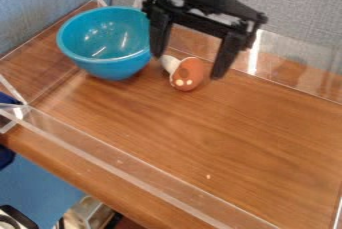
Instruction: Put the mushroom in the blue bowl
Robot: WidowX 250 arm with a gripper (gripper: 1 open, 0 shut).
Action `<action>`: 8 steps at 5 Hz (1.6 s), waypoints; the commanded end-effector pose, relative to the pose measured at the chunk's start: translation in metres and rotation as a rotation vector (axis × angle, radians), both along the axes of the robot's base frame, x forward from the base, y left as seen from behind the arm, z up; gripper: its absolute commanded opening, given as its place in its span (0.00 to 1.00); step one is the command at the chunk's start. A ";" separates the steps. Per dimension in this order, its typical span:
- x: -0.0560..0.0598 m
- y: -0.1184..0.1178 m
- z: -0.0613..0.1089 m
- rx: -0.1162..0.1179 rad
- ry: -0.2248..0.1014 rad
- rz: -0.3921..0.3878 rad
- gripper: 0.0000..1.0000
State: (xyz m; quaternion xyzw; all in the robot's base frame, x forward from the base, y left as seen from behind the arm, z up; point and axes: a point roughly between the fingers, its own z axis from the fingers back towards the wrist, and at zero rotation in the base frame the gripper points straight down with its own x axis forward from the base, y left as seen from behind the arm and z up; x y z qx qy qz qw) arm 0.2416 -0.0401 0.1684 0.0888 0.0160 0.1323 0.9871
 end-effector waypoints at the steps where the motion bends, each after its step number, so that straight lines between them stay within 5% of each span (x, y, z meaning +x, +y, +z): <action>1: 0.012 0.019 0.003 0.005 -0.041 0.043 1.00; 5: 0.050 0.053 -0.027 0.010 -0.044 0.091 1.00; 8: 0.033 0.039 -0.036 -0.002 -0.073 0.102 1.00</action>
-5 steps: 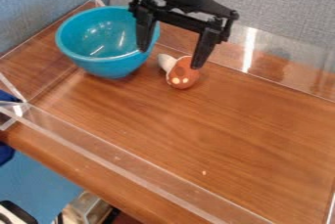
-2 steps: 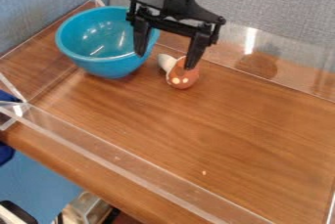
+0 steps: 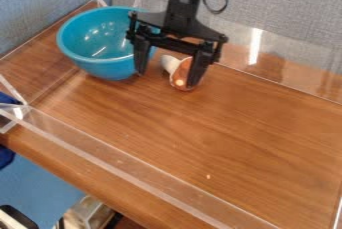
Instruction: Put the mushroom in the blue bowl
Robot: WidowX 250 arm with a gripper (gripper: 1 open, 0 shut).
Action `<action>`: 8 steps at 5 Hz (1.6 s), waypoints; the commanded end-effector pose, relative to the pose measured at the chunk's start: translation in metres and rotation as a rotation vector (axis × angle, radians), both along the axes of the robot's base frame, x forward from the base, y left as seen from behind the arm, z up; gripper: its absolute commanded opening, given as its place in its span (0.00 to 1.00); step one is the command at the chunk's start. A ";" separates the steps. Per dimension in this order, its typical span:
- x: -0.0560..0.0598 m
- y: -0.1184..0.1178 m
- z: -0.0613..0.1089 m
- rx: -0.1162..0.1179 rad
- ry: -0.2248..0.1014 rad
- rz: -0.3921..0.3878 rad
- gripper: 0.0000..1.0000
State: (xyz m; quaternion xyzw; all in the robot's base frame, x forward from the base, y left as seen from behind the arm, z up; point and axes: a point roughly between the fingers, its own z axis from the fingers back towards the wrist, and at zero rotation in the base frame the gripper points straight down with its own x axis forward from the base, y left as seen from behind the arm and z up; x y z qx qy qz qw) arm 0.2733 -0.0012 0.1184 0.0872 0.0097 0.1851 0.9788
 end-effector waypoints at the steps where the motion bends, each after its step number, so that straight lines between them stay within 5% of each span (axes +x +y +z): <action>1: -0.001 -0.012 0.010 -0.005 -0.053 -0.021 1.00; 3: 0.011 -0.054 -0.005 -0.007 -0.053 -0.131 1.00; 4: 0.031 -0.027 -0.009 -0.007 -0.056 -0.031 1.00; 6: 0.051 0.026 -0.023 -0.036 -0.088 0.040 1.00; 8: 0.070 0.047 -0.037 -0.038 -0.095 0.130 1.00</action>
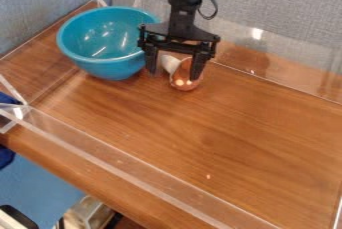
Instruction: Put the mushroom in the blue bowl
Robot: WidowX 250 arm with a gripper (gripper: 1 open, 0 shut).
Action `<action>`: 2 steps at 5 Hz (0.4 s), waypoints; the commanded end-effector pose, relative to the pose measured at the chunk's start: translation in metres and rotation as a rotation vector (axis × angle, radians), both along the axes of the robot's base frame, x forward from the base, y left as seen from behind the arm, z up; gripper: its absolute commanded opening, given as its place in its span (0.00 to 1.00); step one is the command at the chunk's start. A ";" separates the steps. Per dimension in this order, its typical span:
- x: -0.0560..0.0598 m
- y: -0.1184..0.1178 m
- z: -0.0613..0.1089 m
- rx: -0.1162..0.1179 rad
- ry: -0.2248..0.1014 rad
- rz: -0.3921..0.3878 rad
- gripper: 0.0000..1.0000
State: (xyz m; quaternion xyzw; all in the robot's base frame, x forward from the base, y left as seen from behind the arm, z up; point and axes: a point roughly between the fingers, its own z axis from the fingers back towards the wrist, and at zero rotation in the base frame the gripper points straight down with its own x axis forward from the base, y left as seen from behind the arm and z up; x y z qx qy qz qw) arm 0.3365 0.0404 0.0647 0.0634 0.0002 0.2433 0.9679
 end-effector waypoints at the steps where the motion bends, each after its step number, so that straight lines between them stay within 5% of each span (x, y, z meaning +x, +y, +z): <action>1: 0.012 0.011 0.015 0.005 -0.055 0.080 1.00; 2: 0.025 0.019 0.008 0.002 -0.052 0.081 1.00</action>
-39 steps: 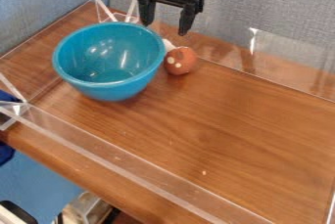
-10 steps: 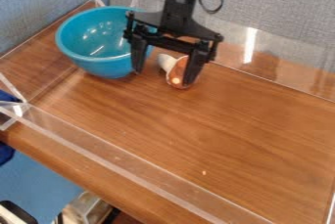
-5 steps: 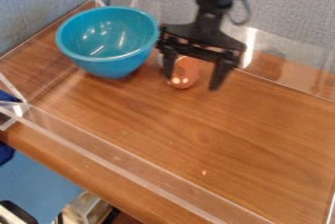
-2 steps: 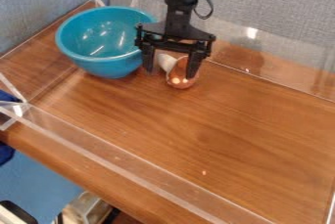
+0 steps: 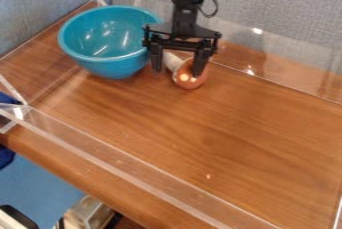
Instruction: Put the mushroom in the blue bowl
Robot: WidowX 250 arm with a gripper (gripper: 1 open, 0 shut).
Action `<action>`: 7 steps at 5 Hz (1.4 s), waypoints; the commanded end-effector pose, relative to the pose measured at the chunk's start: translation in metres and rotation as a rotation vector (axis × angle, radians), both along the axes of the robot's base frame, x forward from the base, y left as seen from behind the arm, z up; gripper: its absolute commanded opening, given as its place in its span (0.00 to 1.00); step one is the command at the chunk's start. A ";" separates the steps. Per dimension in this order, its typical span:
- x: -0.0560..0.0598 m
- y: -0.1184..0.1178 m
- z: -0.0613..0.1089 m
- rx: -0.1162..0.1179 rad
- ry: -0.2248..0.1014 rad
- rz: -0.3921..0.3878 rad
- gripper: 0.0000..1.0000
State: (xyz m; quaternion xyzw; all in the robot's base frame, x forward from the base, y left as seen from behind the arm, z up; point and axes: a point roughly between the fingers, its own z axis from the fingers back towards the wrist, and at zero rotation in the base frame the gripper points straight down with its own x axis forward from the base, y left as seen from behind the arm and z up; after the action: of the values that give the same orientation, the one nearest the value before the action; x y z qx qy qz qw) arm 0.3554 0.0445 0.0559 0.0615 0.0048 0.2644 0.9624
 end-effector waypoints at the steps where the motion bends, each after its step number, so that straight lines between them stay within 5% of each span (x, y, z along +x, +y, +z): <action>1: 0.017 0.026 0.012 0.010 -0.057 0.033 1.00; 3: 0.016 0.026 0.011 0.020 -0.049 0.088 1.00; 6: 0.044 0.052 0.040 0.029 -0.035 -0.031 1.00; 7: 0.039 0.042 0.038 0.032 -0.030 -0.021 1.00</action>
State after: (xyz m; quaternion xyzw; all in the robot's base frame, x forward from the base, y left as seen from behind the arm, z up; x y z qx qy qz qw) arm 0.3952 0.0639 0.0711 0.0656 0.0163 0.2298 0.9709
